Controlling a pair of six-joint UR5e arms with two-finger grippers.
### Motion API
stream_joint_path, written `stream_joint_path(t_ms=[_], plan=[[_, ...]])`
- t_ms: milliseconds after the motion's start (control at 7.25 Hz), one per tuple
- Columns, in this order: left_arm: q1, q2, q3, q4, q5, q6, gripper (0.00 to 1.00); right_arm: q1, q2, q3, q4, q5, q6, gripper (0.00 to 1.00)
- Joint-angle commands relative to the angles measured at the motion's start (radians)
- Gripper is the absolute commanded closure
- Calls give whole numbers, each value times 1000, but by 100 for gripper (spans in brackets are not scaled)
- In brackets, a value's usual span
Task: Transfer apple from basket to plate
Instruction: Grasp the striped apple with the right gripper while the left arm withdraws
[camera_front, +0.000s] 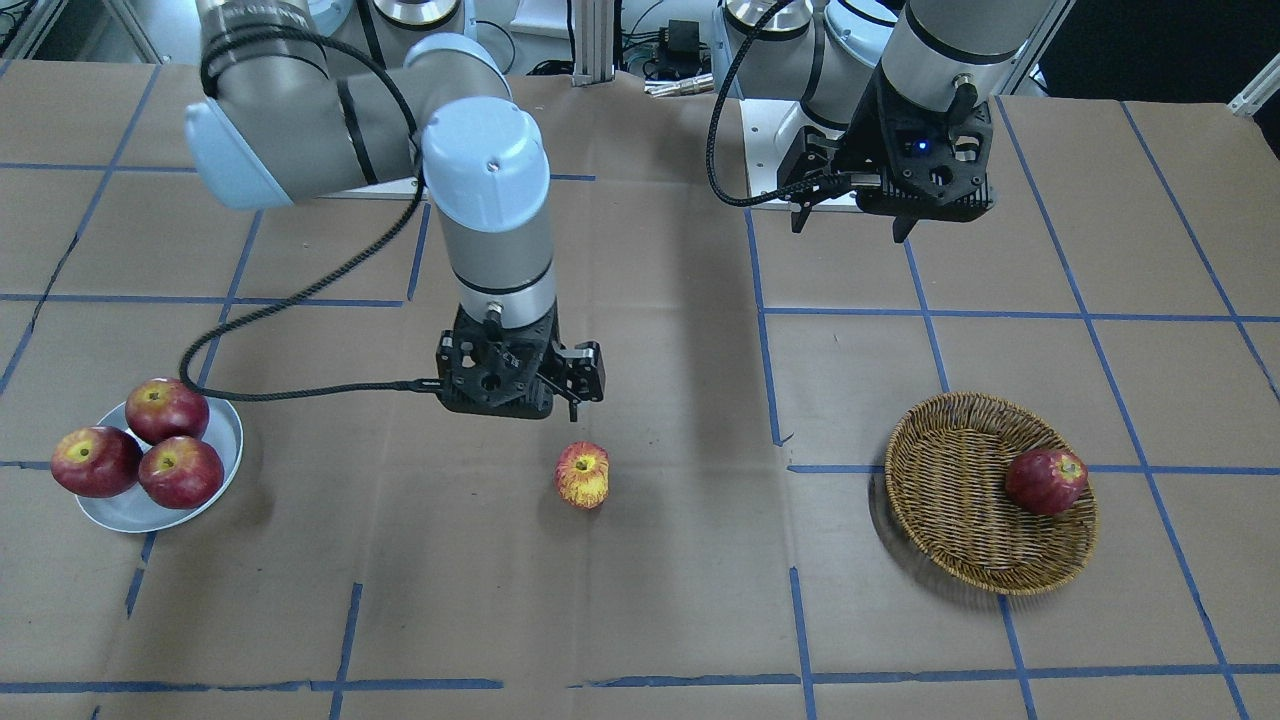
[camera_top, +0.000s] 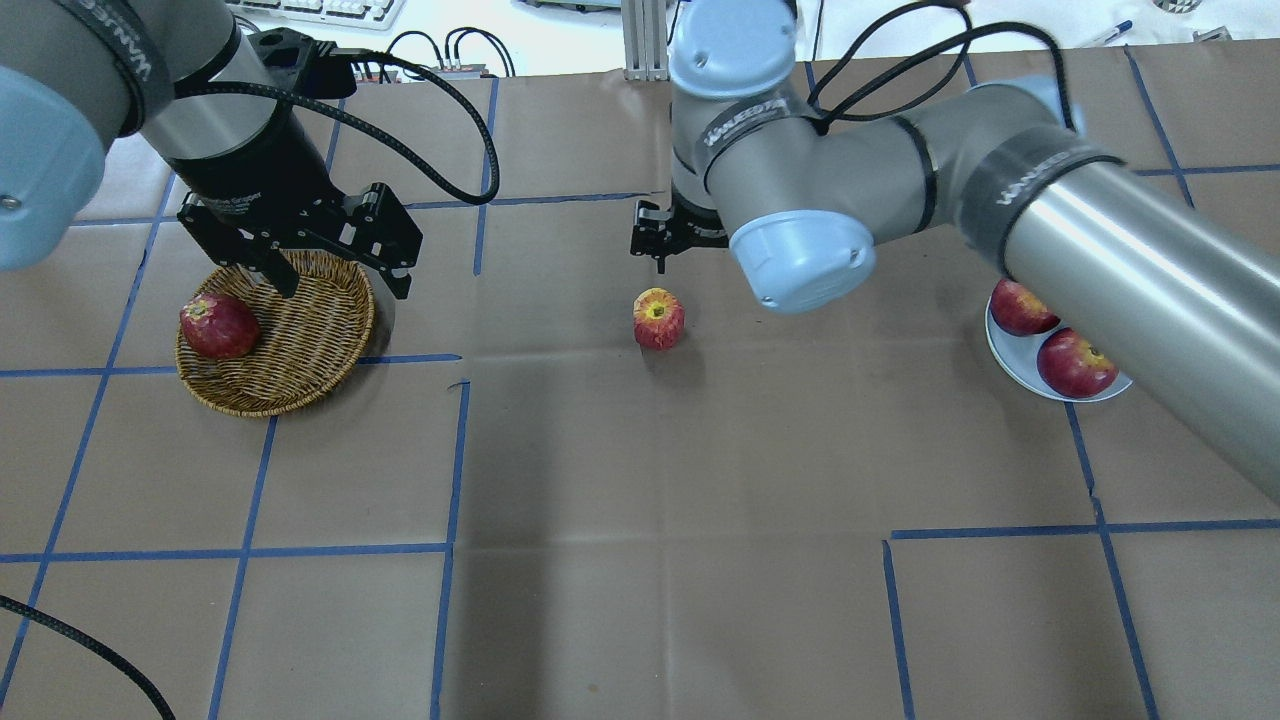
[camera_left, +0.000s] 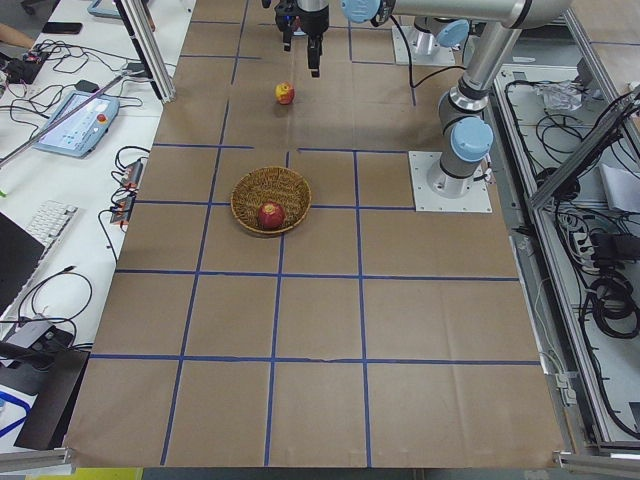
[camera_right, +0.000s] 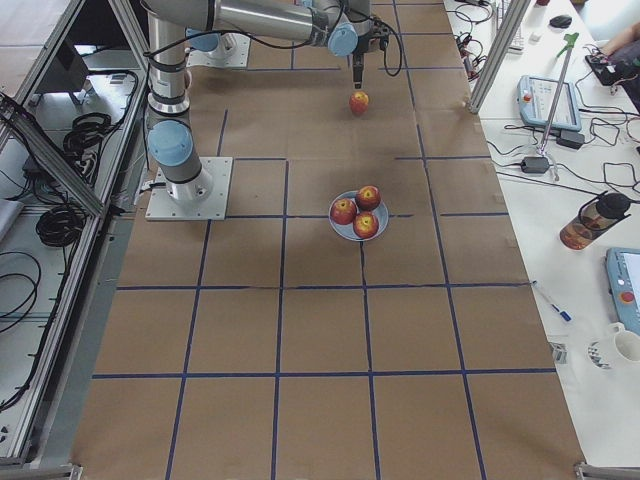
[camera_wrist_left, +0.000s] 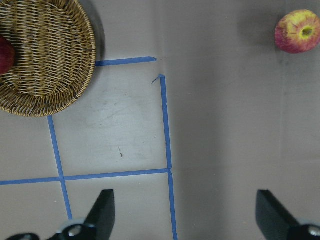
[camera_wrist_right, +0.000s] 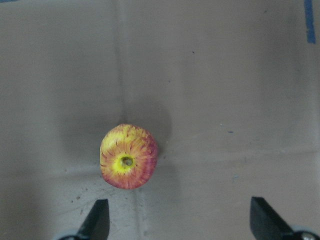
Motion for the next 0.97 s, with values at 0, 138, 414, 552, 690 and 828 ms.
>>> stream_joint_path(t_ms=[0,138,414,552,690,828], plan=[[0,-6,-1,1,-1,2,1,41,146,5,-164,-12,29,0],[0,-6,-3,1,-4,2,1,41,187,5,-196,-13,31,0],[-4,-9,-4,1,-6,9,1,43,220,6,-213,-7,29,0],[-23,-9,-3,3,-3,31,1,43,237,6,-213,-7,28,0],[-40,-9,-3,3,0,32,1,44,248,6,-213,-7,29,1],[-43,-9,-3,4,3,32,1,46,249,6,-213,-9,29,15]])
